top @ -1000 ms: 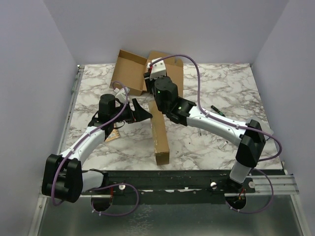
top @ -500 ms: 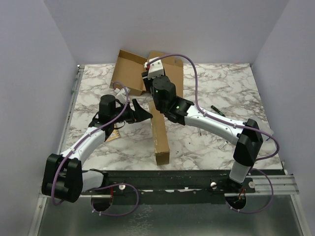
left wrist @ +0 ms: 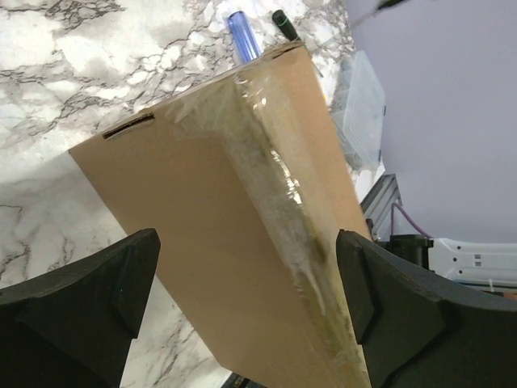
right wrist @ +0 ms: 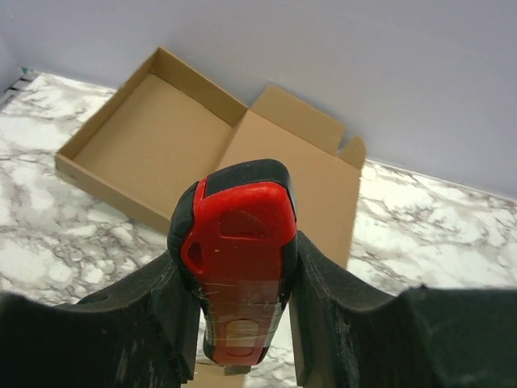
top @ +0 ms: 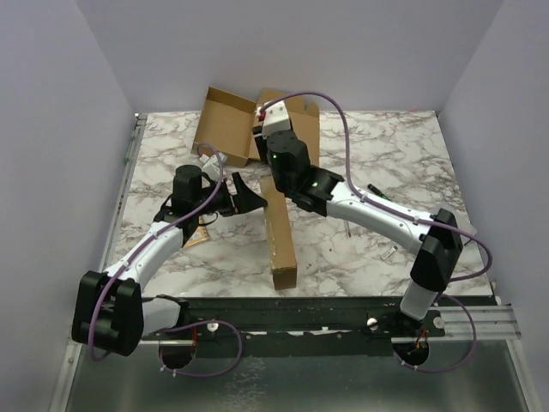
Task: Unpack the express box
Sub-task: Adjust the express box at the center of the board.
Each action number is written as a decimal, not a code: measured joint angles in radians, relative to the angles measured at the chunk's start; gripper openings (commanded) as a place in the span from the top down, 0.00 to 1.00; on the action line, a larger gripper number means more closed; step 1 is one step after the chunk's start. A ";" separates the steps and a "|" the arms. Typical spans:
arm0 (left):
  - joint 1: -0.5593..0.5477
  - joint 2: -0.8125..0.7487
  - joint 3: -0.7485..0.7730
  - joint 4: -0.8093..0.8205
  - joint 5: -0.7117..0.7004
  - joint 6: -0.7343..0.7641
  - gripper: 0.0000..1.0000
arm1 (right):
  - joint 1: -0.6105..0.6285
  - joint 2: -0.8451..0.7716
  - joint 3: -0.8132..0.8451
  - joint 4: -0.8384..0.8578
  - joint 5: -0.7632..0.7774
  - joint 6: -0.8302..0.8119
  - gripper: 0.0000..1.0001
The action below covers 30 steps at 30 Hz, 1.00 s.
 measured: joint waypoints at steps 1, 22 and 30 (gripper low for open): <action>-0.001 -0.003 0.008 -0.010 0.000 -0.002 0.01 | -0.008 -0.018 -0.001 -0.037 -0.003 0.015 1.00; -0.407 -0.309 -0.159 0.013 -0.246 -0.262 0.13 | -0.187 -0.173 -0.202 -0.389 -0.421 0.410 1.00; -0.556 -0.263 -0.186 0.165 -0.384 -0.343 0.09 | -0.187 -0.087 -0.107 -0.378 -0.581 0.419 1.00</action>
